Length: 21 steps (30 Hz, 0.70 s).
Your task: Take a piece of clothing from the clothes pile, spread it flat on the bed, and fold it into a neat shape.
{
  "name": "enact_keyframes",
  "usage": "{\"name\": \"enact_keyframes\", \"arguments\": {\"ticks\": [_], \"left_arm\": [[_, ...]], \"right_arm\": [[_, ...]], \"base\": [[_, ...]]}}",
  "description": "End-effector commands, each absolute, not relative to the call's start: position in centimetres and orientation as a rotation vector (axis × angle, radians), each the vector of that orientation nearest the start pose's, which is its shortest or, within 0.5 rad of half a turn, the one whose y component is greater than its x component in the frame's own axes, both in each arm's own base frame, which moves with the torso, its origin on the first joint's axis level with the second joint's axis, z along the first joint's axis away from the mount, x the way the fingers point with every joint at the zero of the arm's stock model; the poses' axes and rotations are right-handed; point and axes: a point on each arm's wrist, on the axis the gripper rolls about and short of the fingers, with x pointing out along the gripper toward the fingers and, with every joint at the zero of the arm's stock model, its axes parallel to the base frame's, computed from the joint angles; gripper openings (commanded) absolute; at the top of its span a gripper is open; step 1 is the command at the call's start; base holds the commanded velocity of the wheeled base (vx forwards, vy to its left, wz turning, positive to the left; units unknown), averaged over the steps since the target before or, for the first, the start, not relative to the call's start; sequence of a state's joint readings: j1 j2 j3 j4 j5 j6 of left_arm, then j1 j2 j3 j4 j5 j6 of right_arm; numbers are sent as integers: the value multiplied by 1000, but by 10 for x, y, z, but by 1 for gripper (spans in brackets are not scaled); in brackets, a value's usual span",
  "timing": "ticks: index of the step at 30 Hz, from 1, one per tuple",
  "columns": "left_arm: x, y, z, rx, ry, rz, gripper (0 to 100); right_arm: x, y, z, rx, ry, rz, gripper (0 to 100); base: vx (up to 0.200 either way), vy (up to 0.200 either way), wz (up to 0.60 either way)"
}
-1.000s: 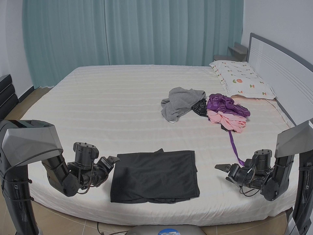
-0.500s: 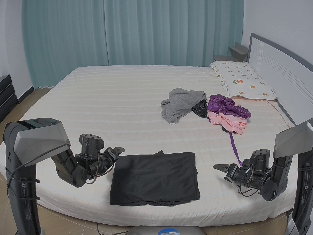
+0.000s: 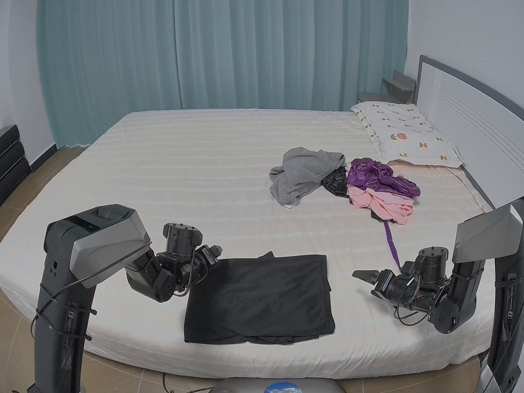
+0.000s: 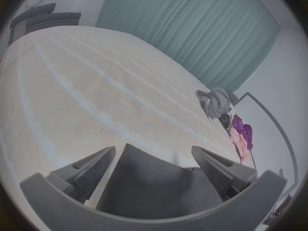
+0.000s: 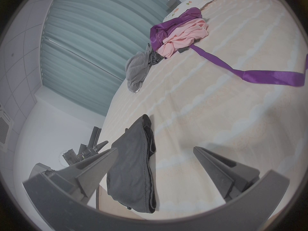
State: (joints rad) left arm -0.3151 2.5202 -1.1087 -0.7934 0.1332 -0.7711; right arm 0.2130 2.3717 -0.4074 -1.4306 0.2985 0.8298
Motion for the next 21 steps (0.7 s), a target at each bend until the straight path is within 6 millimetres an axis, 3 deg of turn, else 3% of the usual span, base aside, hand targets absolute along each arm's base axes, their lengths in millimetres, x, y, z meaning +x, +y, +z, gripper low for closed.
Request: {"name": "enact_keyframes", "arguments": {"ticks": [1, 3, 4, 11, 21], "left_arm": [[418, -136, -57, -599, 629, 80, 100], [418, -136, -56, -599, 626, 84, 100], [418, -135, -57, -601, 621, 93, 0], [420, -133, -51, -694, 571, 165, 0], [419, -129, -40, -794, 548, 192, 0]], "right_arm": [[300, 72, -36, 811, 715, 252, 100], [303, 72, -35, 812, 705, 257, 100], [307, 74, -37, 812, 702, 258, 100], [330, 84, -43, 772, 700, 276, 100], [394, 103, -44, 749, 732, 227, 100]], "base": [[0, 0, 0], [0, 0, 0], [0, 0, 0], [0, 0, 0], [0, 0, 0]]}}
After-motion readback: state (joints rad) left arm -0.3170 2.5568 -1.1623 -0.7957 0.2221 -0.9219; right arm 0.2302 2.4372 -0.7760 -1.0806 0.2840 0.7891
